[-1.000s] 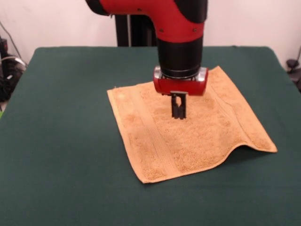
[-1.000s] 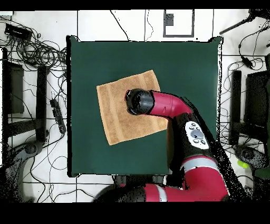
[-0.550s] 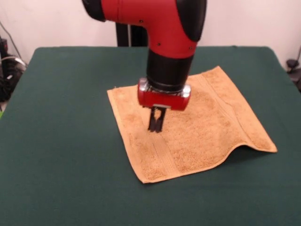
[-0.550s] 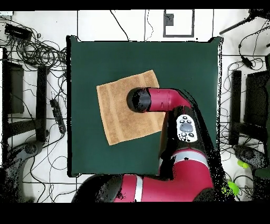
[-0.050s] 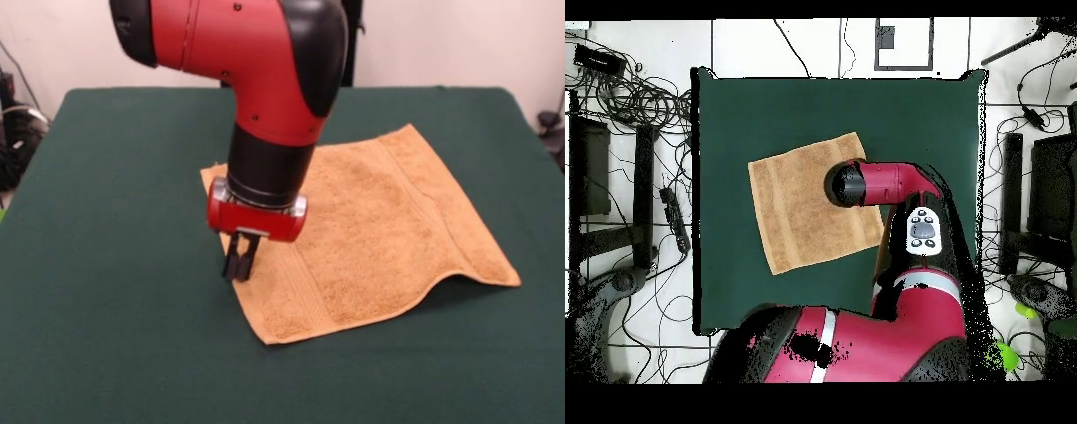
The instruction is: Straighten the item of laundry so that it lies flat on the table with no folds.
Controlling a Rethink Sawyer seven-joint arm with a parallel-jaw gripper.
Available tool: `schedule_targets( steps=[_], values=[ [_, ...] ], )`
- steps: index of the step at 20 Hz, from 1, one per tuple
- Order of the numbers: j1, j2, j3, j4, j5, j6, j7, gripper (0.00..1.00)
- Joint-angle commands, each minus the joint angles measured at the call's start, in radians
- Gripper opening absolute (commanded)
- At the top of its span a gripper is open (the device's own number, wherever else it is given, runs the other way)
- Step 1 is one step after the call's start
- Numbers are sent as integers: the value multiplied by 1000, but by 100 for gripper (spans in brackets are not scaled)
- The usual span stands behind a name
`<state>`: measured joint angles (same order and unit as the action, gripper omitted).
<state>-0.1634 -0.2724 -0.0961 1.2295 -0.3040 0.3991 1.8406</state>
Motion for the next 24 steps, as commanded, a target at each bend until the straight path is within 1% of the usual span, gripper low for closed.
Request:
schedule_targets(
  steps=[1,2,5,8,11,14,16,19,21,24],
  values=[
    [20,153,-19,-87,9,-107,192,0],
    [3,171,3,-88,22,-103,185,0],
    [-66,171,102,-39,85,-72,165,0],
    [-96,163,142,-17,122,-46,135,0],
    [-78,179,105,-43,112,-64,119,0],
    [-44,209,46,-98,68,-76,88,0],
    [-26,225,8,-122,55,-85,103,0],
    [-19,241,-6,-147,47,-85,94,0],
    [-15,235,-5,-135,48,-84,94,0],
    [-30,183,25,-81,59,-58,72,0]
  ],
)
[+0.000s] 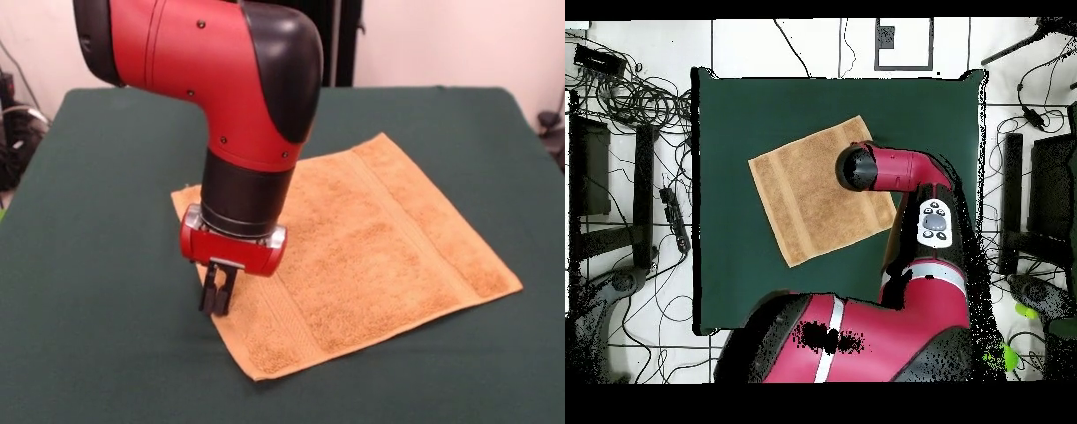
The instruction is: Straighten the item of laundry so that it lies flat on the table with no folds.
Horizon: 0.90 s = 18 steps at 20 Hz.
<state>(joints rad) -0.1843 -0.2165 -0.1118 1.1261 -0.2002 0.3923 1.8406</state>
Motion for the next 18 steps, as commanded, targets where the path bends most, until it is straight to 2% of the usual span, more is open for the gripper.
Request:
schedule_targets(
  steps=[1,11,15,18],
  values=[
    [-15,107,52,41,-40,-41,66,0],
    [-160,-122,242,232,-5,94,-93,0],
    [-182,-220,268,280,-11,172,-122,0],
    [-182,-248,266,281,-30,197,-130,0]
  ],
)
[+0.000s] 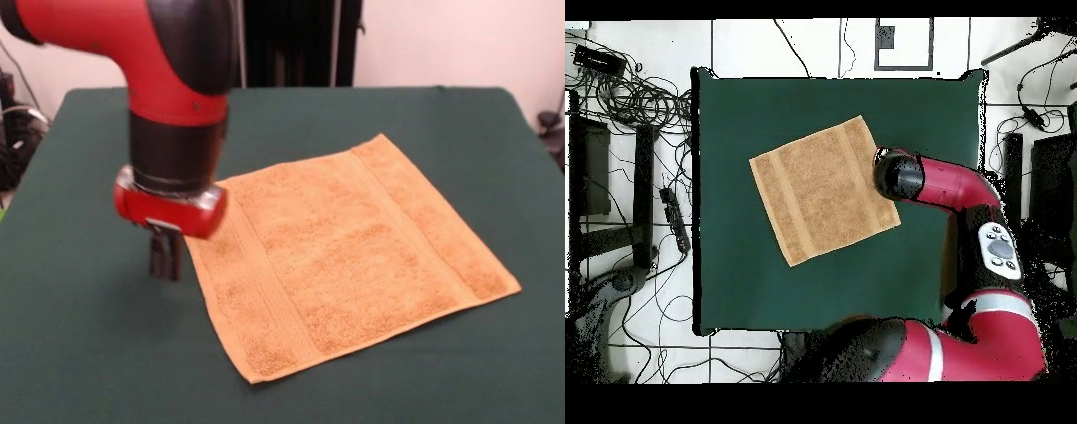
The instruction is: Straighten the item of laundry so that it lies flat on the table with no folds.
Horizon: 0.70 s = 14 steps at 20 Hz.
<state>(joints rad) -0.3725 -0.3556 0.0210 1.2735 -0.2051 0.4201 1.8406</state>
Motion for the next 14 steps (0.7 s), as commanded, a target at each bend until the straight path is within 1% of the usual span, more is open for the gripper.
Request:
schedule_targets(
  steps=[1,3,7,8,11,13,14],
  values=[
    [8,-115,130,136,-26,170,-114,0],
    [8,-129,129,140,-24,174,-93,0],
    [57,-153,78,134,-78,129,-65,0],
    [53,-158,84,146,-75,128,-59,0],
    [13,-165,138,194,-74,86,-89,0],
    [-21,-171,176,243,-43,37,-52,0],
    [-47,-179,208,275,-42,-25,-42,0]
  ],
)
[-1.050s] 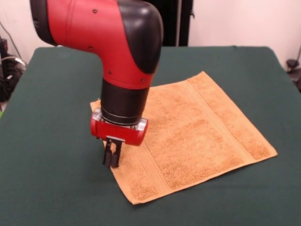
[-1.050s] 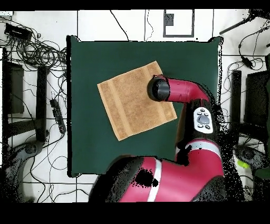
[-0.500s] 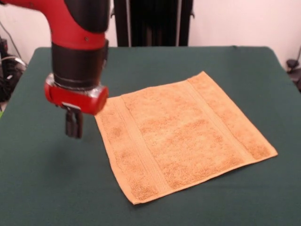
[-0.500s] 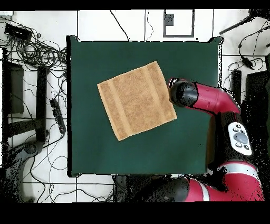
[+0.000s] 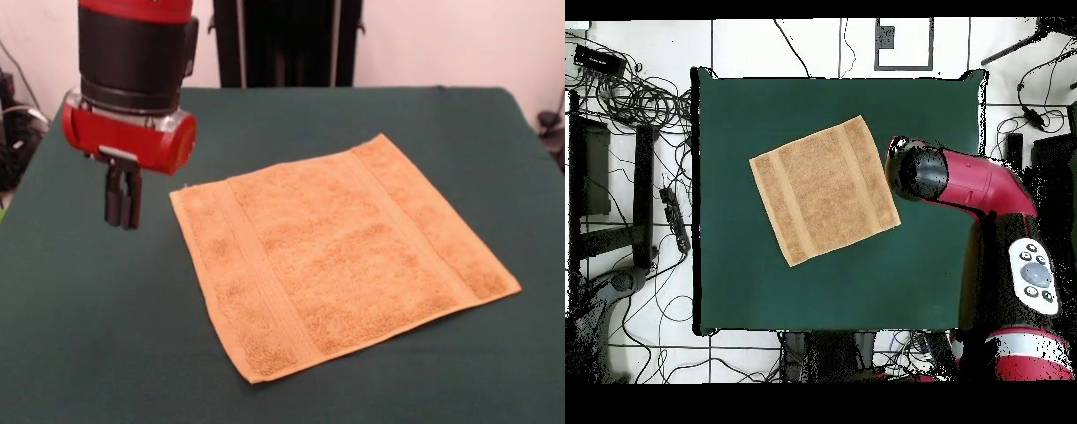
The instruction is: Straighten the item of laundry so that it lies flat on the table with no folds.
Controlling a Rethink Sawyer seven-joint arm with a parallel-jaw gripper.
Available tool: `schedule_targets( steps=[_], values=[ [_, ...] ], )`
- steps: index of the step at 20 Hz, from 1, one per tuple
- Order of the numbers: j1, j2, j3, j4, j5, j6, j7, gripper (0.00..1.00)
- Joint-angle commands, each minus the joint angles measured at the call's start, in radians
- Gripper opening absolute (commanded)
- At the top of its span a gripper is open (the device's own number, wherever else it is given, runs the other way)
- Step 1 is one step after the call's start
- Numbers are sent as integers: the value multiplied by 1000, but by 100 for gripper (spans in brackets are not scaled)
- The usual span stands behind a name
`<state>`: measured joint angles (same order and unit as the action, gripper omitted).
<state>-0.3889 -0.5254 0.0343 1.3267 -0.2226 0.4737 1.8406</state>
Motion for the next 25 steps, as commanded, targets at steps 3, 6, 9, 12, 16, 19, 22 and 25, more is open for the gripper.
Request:
schedule_targets(
  steps=[3,6,9,12,16,19,22,25],
  values=[
    [-60,-27,229,265,-30,-132,-25,0],
    [-72,-48,240,300,-43,-145,-16,0],
    [-81,-61,249,325,-43,-155,-5,0],
    [-79,-69,248,340,-57,-178,3,0],
    [-78,-67,244,343,-53,-192,18,0],
    [-73,-63,239,341,-50,-199,27,0],
    [-74,-66,242,342,-51,-197,18,0],
    [-76,-65,244,339,-54,-199,15,0]
  ],
)
